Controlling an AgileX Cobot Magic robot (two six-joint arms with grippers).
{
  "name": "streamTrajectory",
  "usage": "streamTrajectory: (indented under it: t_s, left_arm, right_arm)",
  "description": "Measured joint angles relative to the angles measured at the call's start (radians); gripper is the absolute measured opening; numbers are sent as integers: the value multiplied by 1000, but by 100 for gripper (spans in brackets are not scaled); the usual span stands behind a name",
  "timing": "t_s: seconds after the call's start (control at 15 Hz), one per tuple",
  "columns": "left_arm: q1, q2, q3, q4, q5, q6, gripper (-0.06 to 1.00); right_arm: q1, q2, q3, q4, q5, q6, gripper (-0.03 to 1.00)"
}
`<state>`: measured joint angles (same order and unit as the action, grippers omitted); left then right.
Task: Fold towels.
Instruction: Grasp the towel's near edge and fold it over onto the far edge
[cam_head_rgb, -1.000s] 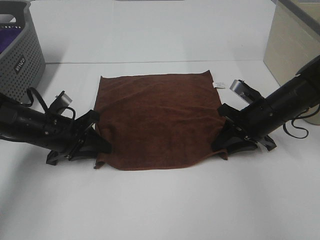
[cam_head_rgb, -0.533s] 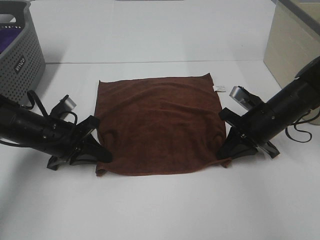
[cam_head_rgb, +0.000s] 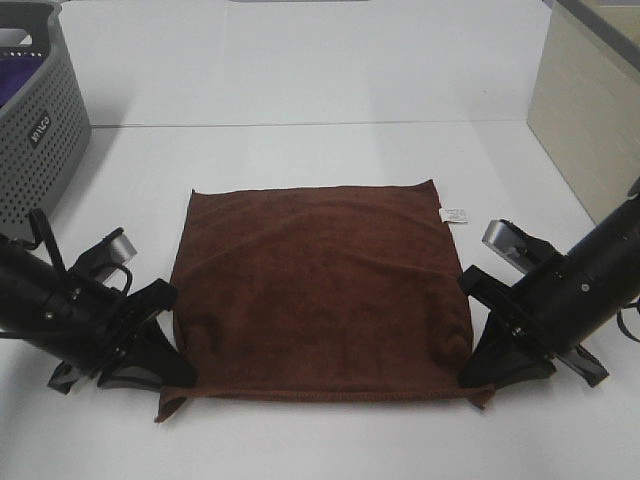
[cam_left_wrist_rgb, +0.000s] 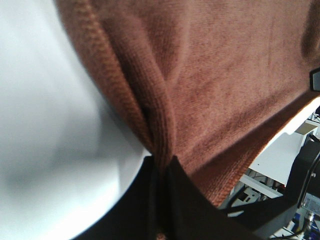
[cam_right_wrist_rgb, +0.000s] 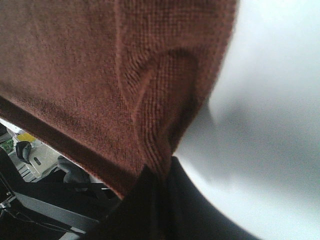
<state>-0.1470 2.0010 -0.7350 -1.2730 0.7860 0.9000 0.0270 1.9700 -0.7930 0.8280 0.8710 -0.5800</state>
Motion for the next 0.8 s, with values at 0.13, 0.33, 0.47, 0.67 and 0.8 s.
streamTrajectory:
  t_s: [0.13,0.33,0.47,0.67,0.8]
  left_arm:
    - [0,-21,32,10,1,-17,1]
    - [1,-89,1,36,-4,-67,1]
    - [1,-103,-70,83,-3,-134,1]
    - [1,-103,-197,208,-27,-245,1]
    - [-2,-103,-282,285,-67,-322,1]
  right_arm:
    - [3,-16,23,3,-5,17,0]
    - [4,-49,-15,-13,5,31,0]
    - [4,-82,-86,-32,8,63,0]
    - [10,-84,-245,-59,22,91,0]
    - [11,-66,-373,-63,45,106,0]
